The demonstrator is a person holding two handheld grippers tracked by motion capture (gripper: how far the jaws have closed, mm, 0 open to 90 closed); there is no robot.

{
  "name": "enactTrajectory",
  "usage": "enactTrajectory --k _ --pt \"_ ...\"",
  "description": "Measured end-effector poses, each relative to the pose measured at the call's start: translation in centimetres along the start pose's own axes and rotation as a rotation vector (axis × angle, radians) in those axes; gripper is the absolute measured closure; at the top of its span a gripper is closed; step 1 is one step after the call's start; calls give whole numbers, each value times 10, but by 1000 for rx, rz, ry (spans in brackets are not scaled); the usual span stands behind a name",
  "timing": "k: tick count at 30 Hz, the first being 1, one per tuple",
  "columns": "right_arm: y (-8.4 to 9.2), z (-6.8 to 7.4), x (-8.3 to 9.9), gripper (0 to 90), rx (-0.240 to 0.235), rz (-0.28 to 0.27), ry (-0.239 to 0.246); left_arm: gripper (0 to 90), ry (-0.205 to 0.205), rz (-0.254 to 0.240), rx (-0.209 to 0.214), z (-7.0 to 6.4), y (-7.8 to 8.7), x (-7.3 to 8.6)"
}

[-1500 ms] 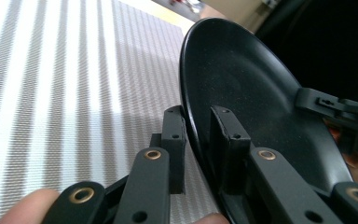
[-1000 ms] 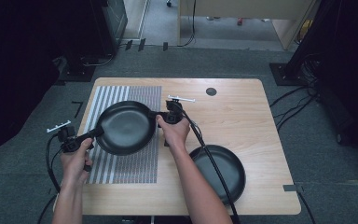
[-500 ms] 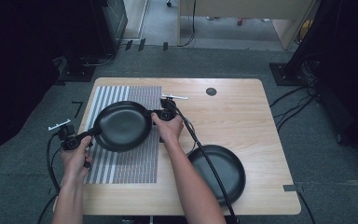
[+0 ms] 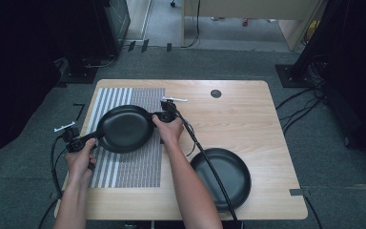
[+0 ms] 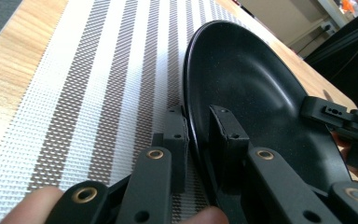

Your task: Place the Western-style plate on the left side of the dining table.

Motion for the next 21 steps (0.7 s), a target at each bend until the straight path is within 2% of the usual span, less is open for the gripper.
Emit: enactTrajectory --k 5,12,21 --pt "-6 -1 -1 829 7 -6 -9 781 4 -11 -7 2 -3 -1" --pt "-12 -3 -7 825 30 -42 6 773 7 -11 -19 5 -7 1" --pt "-18 -2 -9 822 42 -48 14 770 17 -14 -32 10 -9 1"
Point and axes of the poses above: each handheld gripper's, and its own axes: y roughly backward along the jaws, x roughly out of its underside, z roughly to its left, the point moved 10 cm from there along -y, roughly forward along the jaws, and after that the axes turned 12 degrees about x, right-handed, at the moved point
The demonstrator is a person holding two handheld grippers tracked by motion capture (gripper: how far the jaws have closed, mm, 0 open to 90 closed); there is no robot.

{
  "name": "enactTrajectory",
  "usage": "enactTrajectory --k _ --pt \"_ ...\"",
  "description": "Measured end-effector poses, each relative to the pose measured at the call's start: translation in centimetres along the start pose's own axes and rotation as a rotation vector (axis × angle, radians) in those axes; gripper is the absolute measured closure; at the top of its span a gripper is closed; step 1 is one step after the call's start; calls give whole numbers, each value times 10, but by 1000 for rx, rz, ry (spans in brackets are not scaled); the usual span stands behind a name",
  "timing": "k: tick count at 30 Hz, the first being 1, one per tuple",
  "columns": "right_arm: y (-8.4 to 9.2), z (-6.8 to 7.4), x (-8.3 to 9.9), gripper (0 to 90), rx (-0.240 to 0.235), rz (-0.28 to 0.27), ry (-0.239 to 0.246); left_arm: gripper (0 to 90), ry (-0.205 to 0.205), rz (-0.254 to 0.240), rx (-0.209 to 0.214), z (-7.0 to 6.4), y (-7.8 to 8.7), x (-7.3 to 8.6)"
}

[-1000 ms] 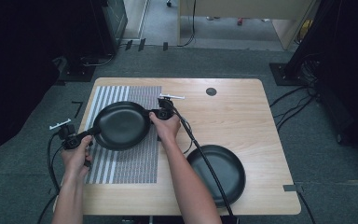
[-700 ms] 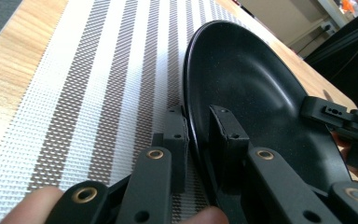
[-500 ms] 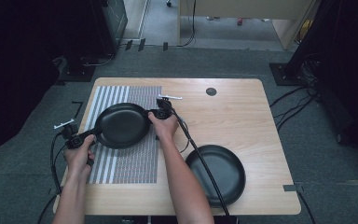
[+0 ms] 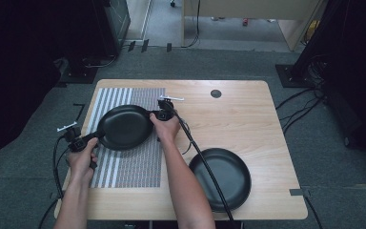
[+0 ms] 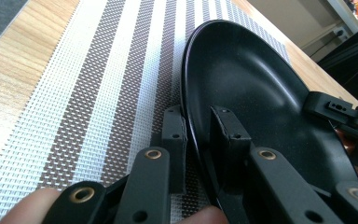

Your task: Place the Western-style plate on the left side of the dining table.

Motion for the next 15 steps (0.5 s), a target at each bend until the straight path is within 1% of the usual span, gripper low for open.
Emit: enactTrajectory --k 6,11,14,15 --pt "-3 -2 -1 818 18 -15 14 764 -2 24 -4 2 -2 4" --pt "-3 -1 -2 820 19 -34 19 756 -7 30 -2 2 -2 5" --pt "-3 -1 -3 819 21 -42 21 752 -14 32 -4 2 -2 5" --pt "-4 -1 -3 817 21 -47 26 750 -23 35 -6 2 -3 6"
Point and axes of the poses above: each handheld gripper's, and its own axes: y roughly backward along the jaws, x roughly out of its underside, z roughly to its left, the point moved 10 cm from there along -y, roughly forward along the jaws, and after that the axes turned 12 degrees about x, right-handed, at the moved point
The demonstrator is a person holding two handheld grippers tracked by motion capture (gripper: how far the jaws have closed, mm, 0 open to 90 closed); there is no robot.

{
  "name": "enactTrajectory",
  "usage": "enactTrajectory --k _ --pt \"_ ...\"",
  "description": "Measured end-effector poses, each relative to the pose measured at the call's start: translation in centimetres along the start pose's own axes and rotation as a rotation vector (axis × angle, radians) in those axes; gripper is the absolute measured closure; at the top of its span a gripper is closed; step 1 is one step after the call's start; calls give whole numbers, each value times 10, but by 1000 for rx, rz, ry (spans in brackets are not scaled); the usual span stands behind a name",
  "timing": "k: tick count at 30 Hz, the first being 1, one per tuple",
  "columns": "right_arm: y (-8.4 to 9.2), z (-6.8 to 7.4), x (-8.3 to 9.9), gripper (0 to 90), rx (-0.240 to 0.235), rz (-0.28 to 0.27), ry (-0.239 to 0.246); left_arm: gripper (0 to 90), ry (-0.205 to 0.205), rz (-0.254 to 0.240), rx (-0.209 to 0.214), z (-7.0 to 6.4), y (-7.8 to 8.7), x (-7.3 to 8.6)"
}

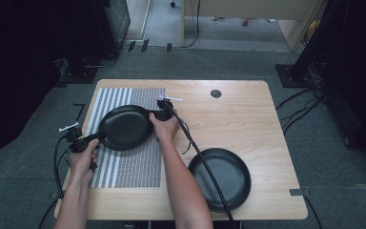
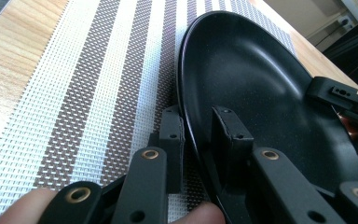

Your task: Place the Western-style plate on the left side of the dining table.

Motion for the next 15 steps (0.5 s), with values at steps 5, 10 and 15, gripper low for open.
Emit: enactTrajectory --k 5,10,15 --pt "-1 -1 1 815 -4 -5 6 724 -7 2 6 -1 0 1" --pt "-1 -1 1 805 16 -15 13 586 -65 -10 12 -7 -1 0" --pt "1 1 -3 717 55 -50 40 423 -113 -52 -34 -7 6 -8"
Point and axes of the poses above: each handheld gripper's, and its own axes: y roughly backward along the jaws, x roughly out of its underside, z roughly to its left, the point moved 10 cm from there along -y, roughly forward along the jaws, and after that the axes turned 12 degrees about x, right-handed, at the moved point
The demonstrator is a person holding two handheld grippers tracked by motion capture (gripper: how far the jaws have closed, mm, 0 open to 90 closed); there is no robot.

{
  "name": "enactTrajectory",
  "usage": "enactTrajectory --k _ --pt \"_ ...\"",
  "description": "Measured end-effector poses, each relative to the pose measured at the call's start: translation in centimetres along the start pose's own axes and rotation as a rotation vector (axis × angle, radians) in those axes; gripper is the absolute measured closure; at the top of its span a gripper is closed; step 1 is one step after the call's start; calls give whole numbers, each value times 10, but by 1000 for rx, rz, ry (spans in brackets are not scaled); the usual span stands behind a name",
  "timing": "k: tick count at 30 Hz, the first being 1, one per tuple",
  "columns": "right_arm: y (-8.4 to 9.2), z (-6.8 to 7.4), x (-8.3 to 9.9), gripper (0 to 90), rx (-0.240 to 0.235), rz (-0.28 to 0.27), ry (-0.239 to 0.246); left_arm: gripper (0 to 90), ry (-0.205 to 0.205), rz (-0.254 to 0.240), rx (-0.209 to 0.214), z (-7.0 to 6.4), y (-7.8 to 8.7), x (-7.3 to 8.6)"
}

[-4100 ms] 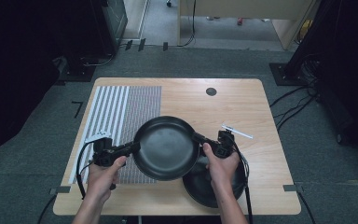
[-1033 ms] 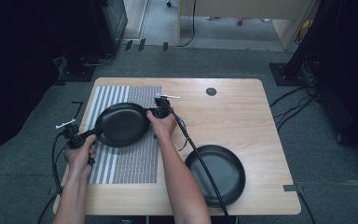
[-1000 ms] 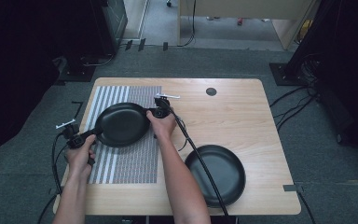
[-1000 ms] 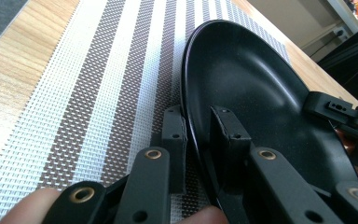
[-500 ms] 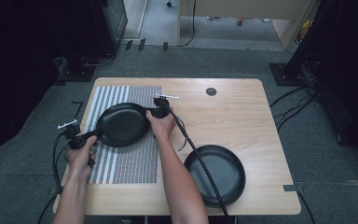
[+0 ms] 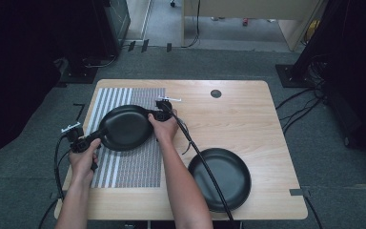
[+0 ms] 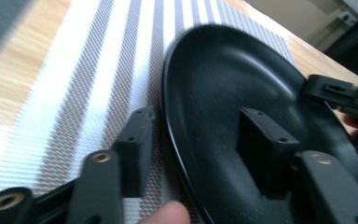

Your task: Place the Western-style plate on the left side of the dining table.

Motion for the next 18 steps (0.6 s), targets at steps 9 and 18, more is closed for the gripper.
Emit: enactTrajectory --k 9,18 --pt "22 3 -16 503 48 -65 20 342 -60 51 -13 -6 13 -3" --pt "56 -6 -25 332 76 -102 72 136 -108 99 10 -29 24 -6"
Point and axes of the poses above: each handheld gripper's, and its own axes: y roughly backward along the jaws, x roughly out of its underside, z roughly to its left, the point moved 10 cm from there along -y, roughly forward along the jaws, and after that the axes turned 12 degrees about x, right-handed, at the moved point
